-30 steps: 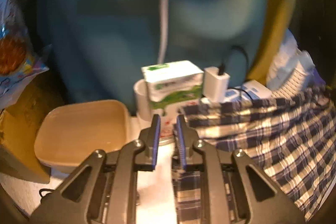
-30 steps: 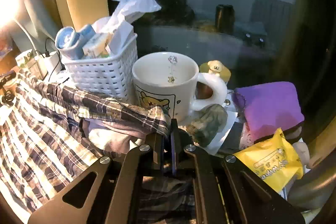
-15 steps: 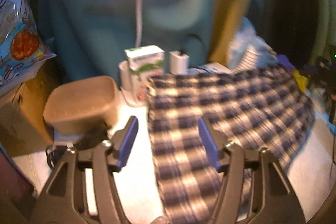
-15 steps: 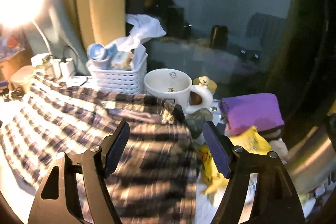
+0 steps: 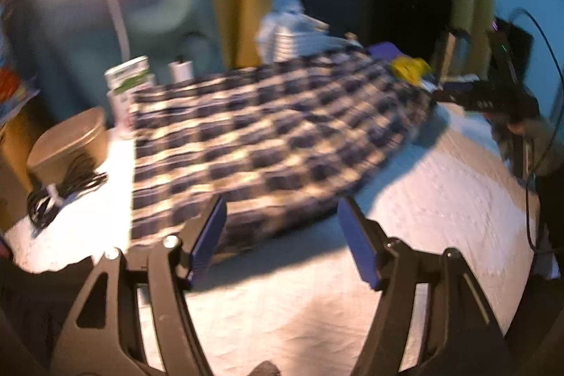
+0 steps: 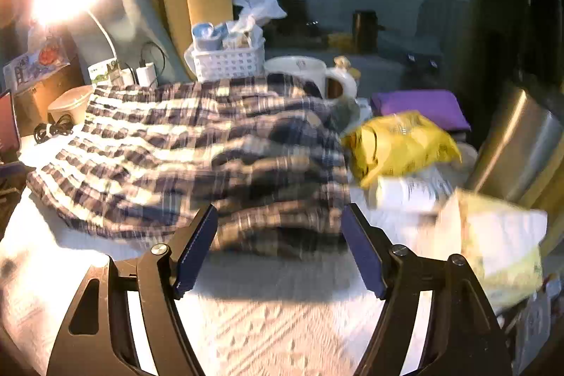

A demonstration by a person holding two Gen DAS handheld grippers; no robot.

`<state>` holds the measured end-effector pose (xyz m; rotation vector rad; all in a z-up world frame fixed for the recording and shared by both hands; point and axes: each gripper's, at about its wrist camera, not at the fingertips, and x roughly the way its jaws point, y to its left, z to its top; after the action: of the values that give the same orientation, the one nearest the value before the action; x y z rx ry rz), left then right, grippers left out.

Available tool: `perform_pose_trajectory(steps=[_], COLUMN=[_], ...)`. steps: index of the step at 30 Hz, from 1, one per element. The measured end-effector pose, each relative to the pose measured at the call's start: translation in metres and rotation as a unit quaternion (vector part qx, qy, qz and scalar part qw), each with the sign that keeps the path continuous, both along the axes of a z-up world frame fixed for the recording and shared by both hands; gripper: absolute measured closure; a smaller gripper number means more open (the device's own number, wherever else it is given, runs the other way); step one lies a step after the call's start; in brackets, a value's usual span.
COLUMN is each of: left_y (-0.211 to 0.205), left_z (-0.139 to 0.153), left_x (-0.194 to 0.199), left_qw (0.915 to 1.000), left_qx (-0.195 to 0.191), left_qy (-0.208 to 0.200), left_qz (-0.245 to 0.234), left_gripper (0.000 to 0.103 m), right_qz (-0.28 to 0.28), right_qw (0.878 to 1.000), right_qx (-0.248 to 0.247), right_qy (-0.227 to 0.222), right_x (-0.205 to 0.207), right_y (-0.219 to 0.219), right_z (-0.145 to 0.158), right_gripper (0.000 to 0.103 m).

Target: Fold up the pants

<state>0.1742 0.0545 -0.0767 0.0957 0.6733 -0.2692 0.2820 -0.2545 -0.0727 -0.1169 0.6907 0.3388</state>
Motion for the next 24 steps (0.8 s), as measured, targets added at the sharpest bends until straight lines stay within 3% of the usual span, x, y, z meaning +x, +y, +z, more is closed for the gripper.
perform_pose_trajectory(steps=[6,14,15,19,22,24], left_y=[-0.043,-0.062,-0.059,-0.048,-0.049,-0.051], left_z=[-0.012,-0.051,-0.051,-0.051,-0.049,-0.049], left_x=[0.021,0.068,0.069,0.079,0.078,0.076], left_qw=[0.9989,0.9915,0.9933,0.9931,0.993,0.9929], left_qx=[0.017,0.091,0.078,0.04,0.043,0.043], left_qy=[0.032,0.089,0.079,0.106,0.104,0.102], left_qz=[-0.029,-0.029,-0.029,-0.029,-0.036,-0.044], left_gripper=[0.036,0.035,0.033,0.029,0.029,0.036], right_qz=[-0.015,0.003,0.008,0.002,0.001,0.006], right_qw=[1.0,0.997,0.997,0.998,0.998,0.997], right_qx=[0.012,0.044,0.039,0.006,-0.022,-0.039], right_qy=[0.022,0.064,0.065,0.058,0.064,0.07], right_x=[-0.001,0.014,0.018,0.035,0.046,0.049], right_y=[-0.018,-0.018,-0.015,-0.006,0.0,0.005], right_z=[-0.012,-0.03,-0.031,-0.033,-0.039,-0.043], right_gripper=[0.027,0.027,0.027,0.027,0.027,0.028])
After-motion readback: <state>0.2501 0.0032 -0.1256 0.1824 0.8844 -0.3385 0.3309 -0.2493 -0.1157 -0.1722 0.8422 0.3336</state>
